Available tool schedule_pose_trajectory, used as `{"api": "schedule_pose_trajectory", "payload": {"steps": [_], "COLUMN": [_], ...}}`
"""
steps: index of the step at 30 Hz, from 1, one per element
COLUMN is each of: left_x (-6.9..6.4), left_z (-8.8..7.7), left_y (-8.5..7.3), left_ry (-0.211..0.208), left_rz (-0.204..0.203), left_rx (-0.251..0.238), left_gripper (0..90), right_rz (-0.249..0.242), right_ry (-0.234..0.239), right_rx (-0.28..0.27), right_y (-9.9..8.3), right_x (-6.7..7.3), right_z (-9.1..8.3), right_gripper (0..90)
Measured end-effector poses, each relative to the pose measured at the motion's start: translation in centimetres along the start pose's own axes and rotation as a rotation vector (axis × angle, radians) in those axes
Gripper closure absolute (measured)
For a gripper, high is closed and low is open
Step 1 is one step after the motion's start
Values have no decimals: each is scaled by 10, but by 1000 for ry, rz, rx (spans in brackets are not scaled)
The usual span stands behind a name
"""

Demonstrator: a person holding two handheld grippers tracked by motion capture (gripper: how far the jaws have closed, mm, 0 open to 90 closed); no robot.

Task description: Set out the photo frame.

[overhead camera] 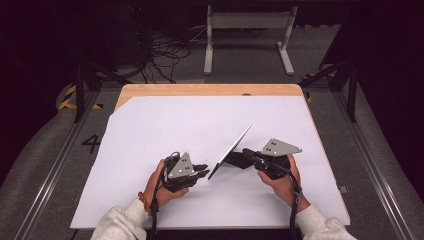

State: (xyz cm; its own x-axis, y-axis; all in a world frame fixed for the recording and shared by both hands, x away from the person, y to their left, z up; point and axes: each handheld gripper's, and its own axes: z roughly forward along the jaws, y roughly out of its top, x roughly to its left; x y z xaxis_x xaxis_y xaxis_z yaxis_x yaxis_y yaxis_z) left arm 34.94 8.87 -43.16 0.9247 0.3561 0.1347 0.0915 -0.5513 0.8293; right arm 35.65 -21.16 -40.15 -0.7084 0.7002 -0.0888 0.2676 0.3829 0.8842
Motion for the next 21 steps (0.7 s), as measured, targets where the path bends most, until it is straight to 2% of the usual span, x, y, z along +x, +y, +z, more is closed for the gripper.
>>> {"api": "schedule_pose_trajectory", "payload": {"steps": [4, 5, 10, 21], "left_x": [-2, -1, -1, -6], "left_z": [4, 5, 6, 10], "left_y": [3, 3, 3, 6], "left_ry": [8, -4, -8, -39], "left_rz": [9, 0, -1, 4], "left_rx": [5, -2, -2, -4], "left_gripper": [805, 809, 828, 835], "right_rz": [8, 3, 10, 6], "right_ry": [-15, -21, -25, -12], "right_rx": [-1, 2, 1, 6], "right_y": [2, 3, 5, 6], "right_x": [-1, -1, -5, -2], "right_z": [4, 7, 12, 20], "right_gripper": [900, 900, 900, 900]}}
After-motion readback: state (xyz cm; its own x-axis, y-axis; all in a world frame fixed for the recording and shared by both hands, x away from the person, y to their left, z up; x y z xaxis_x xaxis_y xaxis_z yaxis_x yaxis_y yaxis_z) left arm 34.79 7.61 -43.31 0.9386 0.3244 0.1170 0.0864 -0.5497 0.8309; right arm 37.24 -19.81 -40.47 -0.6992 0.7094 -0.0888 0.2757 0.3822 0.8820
